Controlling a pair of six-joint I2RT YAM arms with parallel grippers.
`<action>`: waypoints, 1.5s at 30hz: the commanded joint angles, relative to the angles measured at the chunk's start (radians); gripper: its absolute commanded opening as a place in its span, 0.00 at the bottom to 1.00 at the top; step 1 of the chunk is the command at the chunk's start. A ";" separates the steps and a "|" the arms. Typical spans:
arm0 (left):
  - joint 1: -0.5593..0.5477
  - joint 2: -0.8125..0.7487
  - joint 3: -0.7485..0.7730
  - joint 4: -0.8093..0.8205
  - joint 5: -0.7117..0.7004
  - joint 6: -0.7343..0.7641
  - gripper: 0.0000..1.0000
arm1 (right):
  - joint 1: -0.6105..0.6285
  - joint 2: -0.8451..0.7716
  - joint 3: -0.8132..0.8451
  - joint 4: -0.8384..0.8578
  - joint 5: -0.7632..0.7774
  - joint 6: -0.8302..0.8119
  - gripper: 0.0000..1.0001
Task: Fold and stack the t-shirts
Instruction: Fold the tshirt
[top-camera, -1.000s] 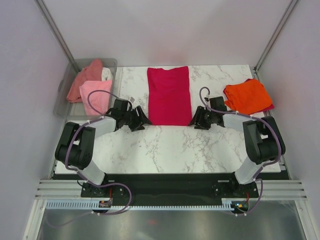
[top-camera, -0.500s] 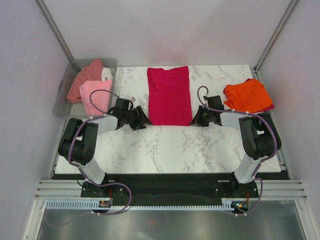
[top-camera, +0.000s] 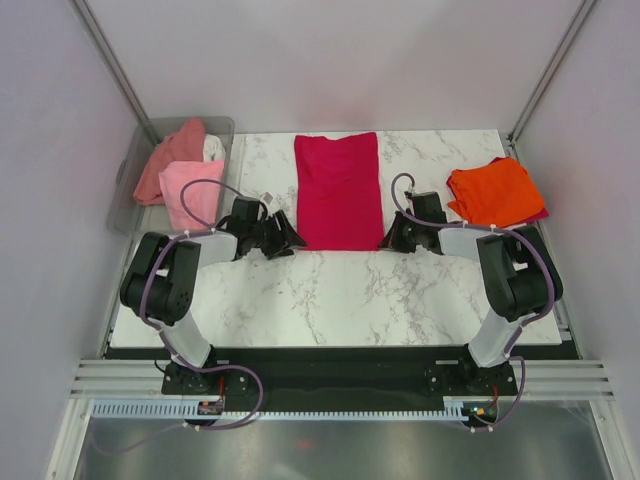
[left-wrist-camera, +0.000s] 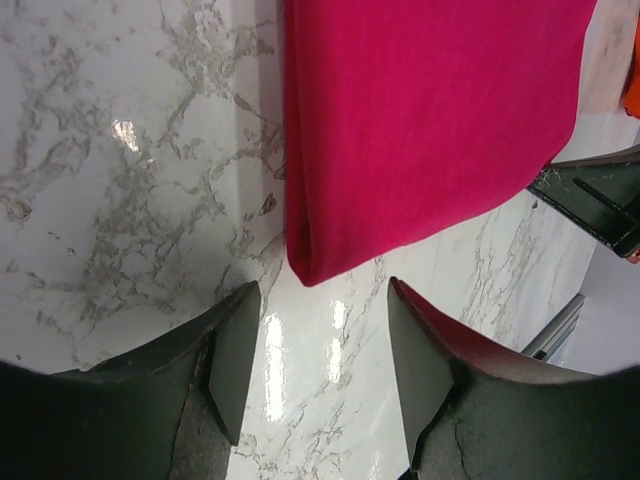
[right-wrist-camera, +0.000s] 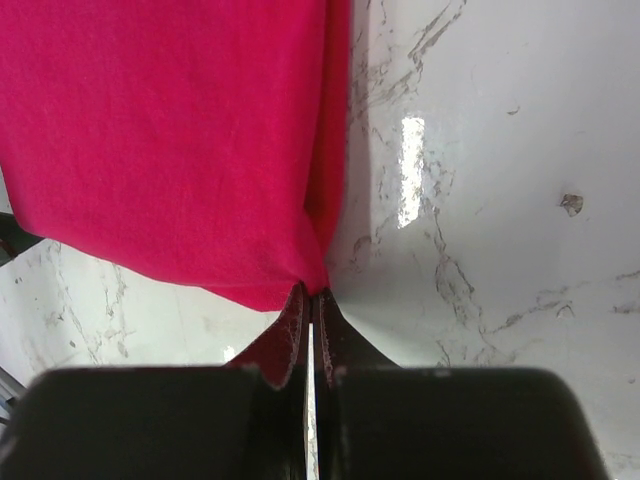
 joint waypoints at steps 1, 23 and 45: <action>-0.013 0.035 0.019 0.036 0.001 0.036 0.61 | 0.003 -0.011 -0.021 0.018 0.054 -0.029 0.00; -0.038 0.015 0.004 0.007 0.033 0.030 0.02 | 0.007 -0.095 -0.039 -0.019 0.007 -0.018 0.00; -0.257 -0.788 -0.406 -0.263 0.051 -0.134 0.02 | 0.075 -0.948 -0.352 -0.461 -0.052 0.023 0.00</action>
